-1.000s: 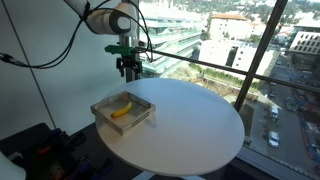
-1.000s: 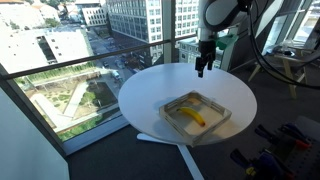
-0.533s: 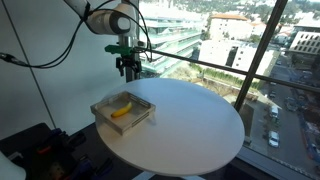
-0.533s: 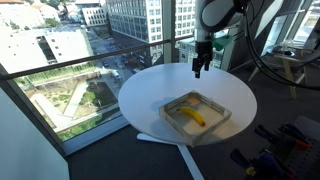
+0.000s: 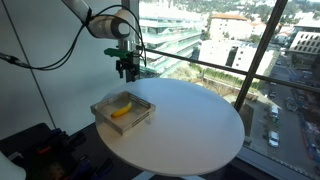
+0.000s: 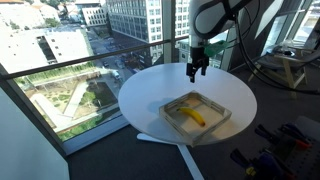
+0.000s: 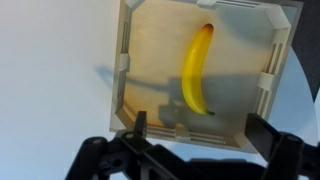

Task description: Put the banana on the table

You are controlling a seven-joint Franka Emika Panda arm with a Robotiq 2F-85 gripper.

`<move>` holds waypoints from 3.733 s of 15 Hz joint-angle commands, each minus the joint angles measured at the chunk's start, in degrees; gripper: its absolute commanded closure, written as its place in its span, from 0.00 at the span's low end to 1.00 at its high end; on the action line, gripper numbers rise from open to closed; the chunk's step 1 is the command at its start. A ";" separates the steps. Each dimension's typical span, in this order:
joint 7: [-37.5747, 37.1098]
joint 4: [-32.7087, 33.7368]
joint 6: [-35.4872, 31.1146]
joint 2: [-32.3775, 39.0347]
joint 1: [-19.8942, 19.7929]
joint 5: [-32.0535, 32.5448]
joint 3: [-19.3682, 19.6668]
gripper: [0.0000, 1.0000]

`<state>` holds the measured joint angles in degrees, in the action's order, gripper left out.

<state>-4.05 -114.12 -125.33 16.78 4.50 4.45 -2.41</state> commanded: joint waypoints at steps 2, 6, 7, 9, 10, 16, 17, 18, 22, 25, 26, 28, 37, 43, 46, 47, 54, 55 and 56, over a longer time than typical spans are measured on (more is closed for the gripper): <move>-6.89 3.80 0.47 3.36 1.15 0.01 0.60 0.00; -10.45 5.58 -0.40 5.57 1.60 -0.17 0.81 0.00; -10.94 5.92 -0.94 6.04 1.65 -0.34 0.78 0.00; -11.64 6.50 -2.04 7.00 1.84 -0.36 0.78 0.00; -11.89 6.76 -2.67 7.47 1.96 -0.36 0.79 0.00; -12.71 7.07 -5.66 9.46 3.01 0.00 1.03 0.00; -12.83 7.05 -6.04 9.74 3.17 0.01 1.08 0.00; -12.94 7.05 -6.39 10.07 3.32 0.06 1.16 0.00; -13.16 7.56 -6.40 11.48 3.67 0.10 1.63 0.00; -13.31 7.79 -6.35 12.56 3.83 0.09 2.00 0.00; -13.18 7.84 -6.49 12.92 3.83 0.02 2.00 0.00; -12.73 7.86 -7.06 13.51 3.82 -0.05 1.88 0.00; -12.90 7.29 -9.89 15.64 5.00 0.95 2.80 0.00; -12.63 5.52 -11.27 15.40 5.74 1.26 3.21 0.00; -12.56 4.40 -11.69 15.07 6.04 1.41 3.32 0.00; -12.56 4.20 -11.62 15.09 6.07 1.37 3.33 0.00; -12.42 2.38 -11.04 14.94 5.89 1.43 3.76 0.00; -11.94 3.72 -10.39 16.02 5.51 0.37 3.14 0.00; -11.95 3.56 -10.39 16.02 5.50 0.38 3.21 0.00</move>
<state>-16.02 -110.72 -135.90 32.76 10.03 4.83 0.85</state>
